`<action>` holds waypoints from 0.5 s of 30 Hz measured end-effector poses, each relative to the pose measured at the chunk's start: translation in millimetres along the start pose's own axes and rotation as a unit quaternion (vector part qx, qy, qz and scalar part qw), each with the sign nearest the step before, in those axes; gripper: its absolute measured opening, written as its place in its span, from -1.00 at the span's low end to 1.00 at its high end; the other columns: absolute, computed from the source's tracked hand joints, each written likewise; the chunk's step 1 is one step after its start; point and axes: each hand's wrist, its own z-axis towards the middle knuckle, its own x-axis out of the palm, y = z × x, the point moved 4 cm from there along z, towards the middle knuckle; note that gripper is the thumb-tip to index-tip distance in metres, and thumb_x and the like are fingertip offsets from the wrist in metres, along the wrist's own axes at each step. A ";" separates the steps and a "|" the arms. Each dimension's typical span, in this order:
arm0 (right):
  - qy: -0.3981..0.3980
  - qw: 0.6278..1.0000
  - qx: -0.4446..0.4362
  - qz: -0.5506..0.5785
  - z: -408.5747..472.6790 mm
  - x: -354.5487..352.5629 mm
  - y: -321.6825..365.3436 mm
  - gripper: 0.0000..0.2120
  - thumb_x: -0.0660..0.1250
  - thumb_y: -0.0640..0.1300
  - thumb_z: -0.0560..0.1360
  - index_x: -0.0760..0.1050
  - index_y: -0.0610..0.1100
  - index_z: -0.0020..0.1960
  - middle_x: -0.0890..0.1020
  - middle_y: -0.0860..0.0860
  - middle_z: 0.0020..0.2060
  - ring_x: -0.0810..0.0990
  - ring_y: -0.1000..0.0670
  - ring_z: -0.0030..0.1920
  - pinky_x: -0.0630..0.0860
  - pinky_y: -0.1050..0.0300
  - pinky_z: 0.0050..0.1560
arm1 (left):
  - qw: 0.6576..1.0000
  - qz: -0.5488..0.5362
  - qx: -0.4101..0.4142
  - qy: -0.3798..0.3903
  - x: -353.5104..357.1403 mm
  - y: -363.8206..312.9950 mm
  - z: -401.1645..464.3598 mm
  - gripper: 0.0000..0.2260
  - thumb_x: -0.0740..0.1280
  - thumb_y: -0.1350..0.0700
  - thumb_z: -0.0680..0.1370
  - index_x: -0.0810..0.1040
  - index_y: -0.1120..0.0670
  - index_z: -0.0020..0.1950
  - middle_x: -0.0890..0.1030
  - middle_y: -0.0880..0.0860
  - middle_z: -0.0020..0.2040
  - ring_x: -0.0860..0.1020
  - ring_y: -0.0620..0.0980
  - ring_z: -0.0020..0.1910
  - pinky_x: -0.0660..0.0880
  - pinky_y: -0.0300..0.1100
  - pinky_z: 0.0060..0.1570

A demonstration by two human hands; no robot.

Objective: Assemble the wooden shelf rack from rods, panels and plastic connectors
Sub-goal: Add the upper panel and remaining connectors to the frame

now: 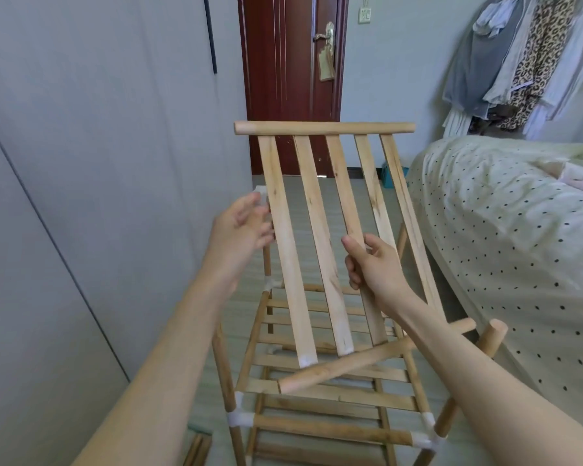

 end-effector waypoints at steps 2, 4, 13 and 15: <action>-0.010 1.000 0.018 0.012 3.0 -1.3 -1.6 -0.87 0.28 -0.05 0.55 0.44 -0.11 -0.07 0.47 0.04 -0.49 0.38 0.09 -0.54 0.36 0.23 -0.52 | 0.994 0.093 0.034 -0.042 -22.0 -2.1 6.1 -0.77 0.15 0.17 0.63 0.48 -0.02 0.23 0.61 -0.08 0.02 0.63 -0.15 -0.05 0.57 -0.28 -0.06; -0.020 0.999 0.038 0.020 6.2 -2.1 -3.9 -0.87 0.28 -0.07 0.55 0.43 -0.13 -0.06 0.45 0.01 -0.46 0.36 0.09 -0.53 0.34 0.22 -0.52 | 0.987 0.155 0.013 -0.048 -39.2 8.5 10.0 -0.80 0.13 0.16 0.63 0.50 -0.01 0.15 0.63 -0.04 -0.02 0.62 -0.11 -0.08 0.52 -0.28 -0.08; -0.066 0.982 0.174 -0.028 19.5 1.8 -24.7 -0.84 0.22 -0.13 0.59 0.46 -0.18 -0.12 0.40 -0.03 -0.41 0.33 0.06 -0.51 0.32 0.29 -0.61 | 0.927 0.049 -0.300 0.220 -22.2 74.0 -14.3 -0.83 0.26 0.12 0.59 0.53 0.04 0.17 0.62 0.13 0.11 0.64 0.06 0.02 0.60 0.04 -0.07; -0.073 0.979 0.191 -0.021 23.5 1.1 -27.7 -0.83 0.20 -0.15 0.60 0.45 -0.18 -0.14 0.42 -0.04 -0.40 0.35 0.06 -0.51 0.33 0.28 -0.61 | 0.921 0.032 -0.310 0.232 -18.3 74.8 -18.1 -0.80 0.28 0.10 0.58 0.51 0.05 0.20 0.57 0.15 0.16 0.62 0.10 0.06 0.60 0.07 -0.10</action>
